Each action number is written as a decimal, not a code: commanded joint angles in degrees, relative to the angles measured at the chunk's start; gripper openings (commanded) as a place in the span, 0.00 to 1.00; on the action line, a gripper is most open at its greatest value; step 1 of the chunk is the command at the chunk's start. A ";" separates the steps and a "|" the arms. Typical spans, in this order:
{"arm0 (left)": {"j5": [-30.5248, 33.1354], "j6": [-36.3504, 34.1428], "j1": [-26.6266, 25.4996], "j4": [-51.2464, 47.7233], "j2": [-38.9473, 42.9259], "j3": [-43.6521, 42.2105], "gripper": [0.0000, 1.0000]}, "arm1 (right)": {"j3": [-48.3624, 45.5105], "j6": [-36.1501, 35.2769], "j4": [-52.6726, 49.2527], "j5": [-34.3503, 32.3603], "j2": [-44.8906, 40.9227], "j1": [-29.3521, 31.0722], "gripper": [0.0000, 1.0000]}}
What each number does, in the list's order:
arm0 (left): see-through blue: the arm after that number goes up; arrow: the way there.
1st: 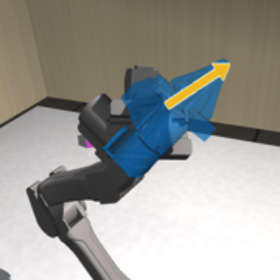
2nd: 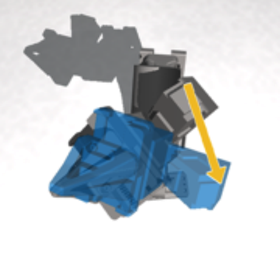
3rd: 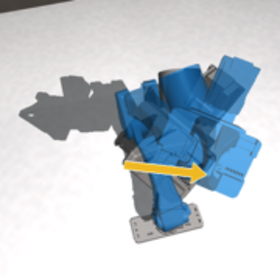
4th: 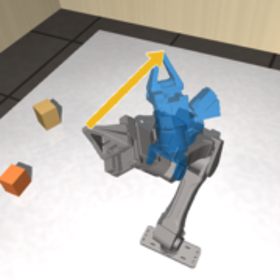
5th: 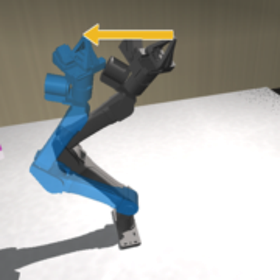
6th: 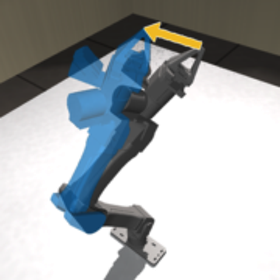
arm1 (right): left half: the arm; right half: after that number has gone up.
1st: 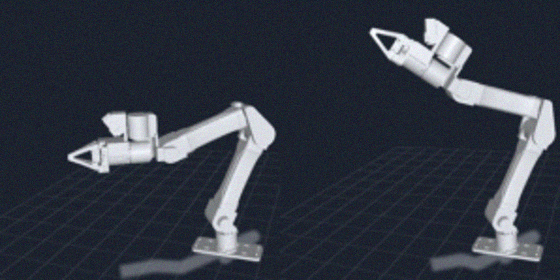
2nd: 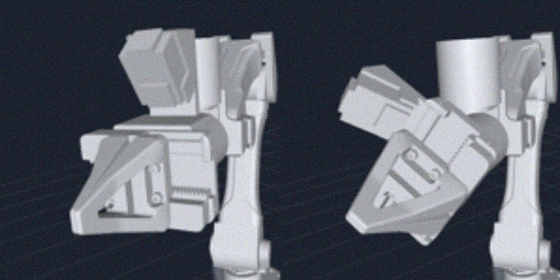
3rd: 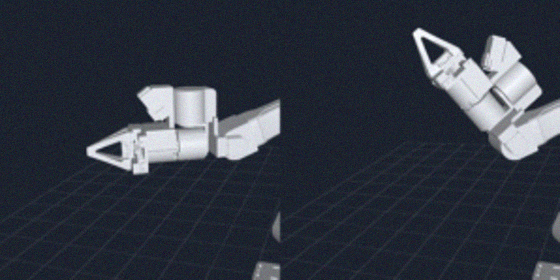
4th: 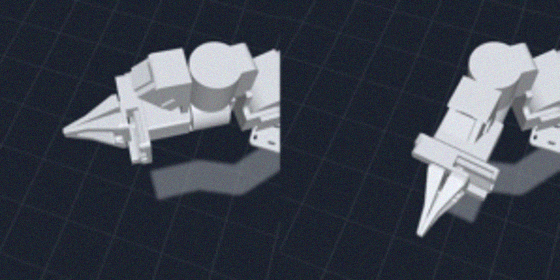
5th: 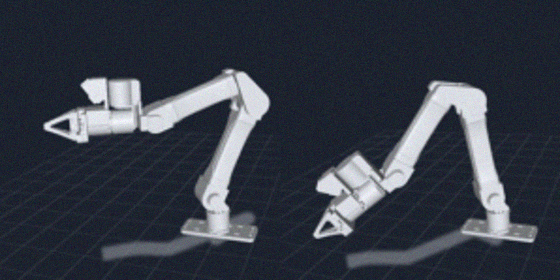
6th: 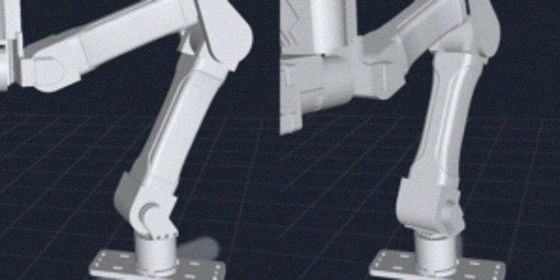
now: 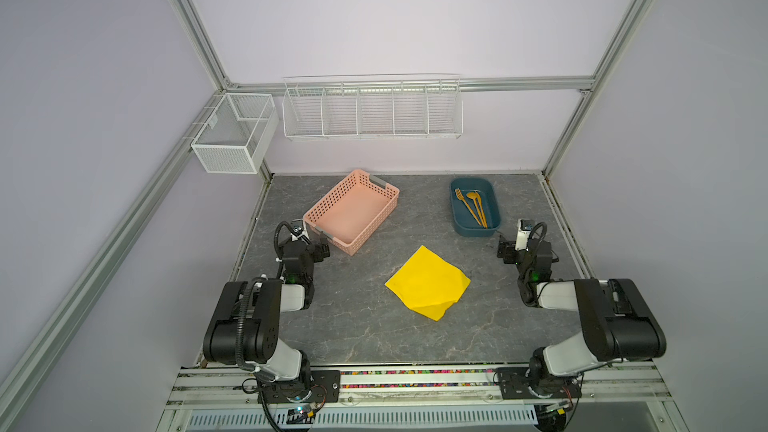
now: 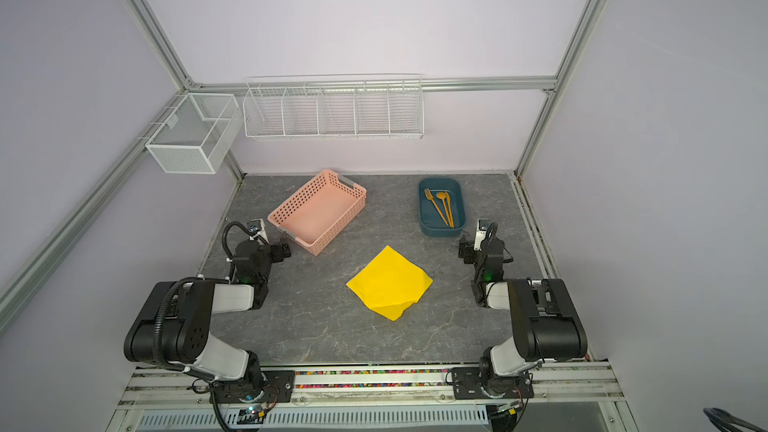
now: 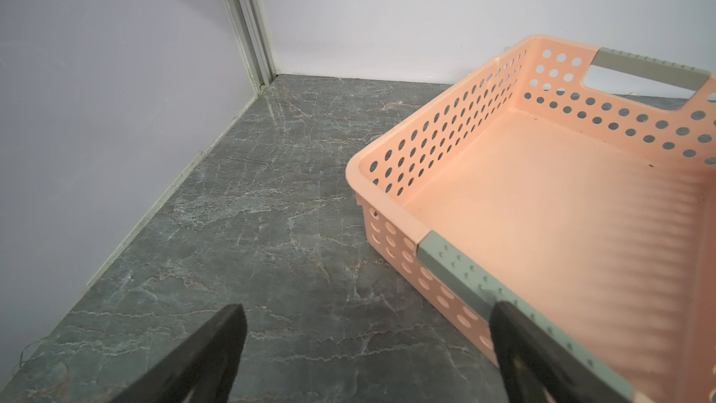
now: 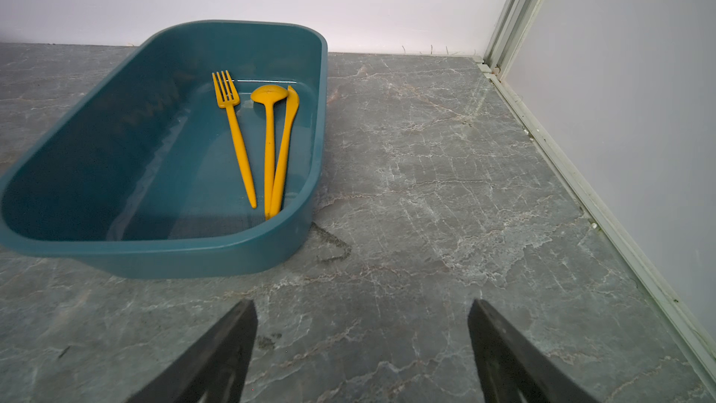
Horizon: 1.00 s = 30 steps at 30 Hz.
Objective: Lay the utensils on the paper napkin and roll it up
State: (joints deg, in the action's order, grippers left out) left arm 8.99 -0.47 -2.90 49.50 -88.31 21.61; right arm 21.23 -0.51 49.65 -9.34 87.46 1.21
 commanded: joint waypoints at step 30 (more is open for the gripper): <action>-14.43 22.10 -27.51 -62.13 18.87 26.06 0.89 | 26.65 19.54 -78.49 18.99 -26.88 16.22 1.00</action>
State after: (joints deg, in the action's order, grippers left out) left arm 1.56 16.53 -27.31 -5.19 -67.40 45.84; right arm 47.18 14.33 -20.47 2.92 61.49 15.40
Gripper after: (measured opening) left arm 0.888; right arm 0.995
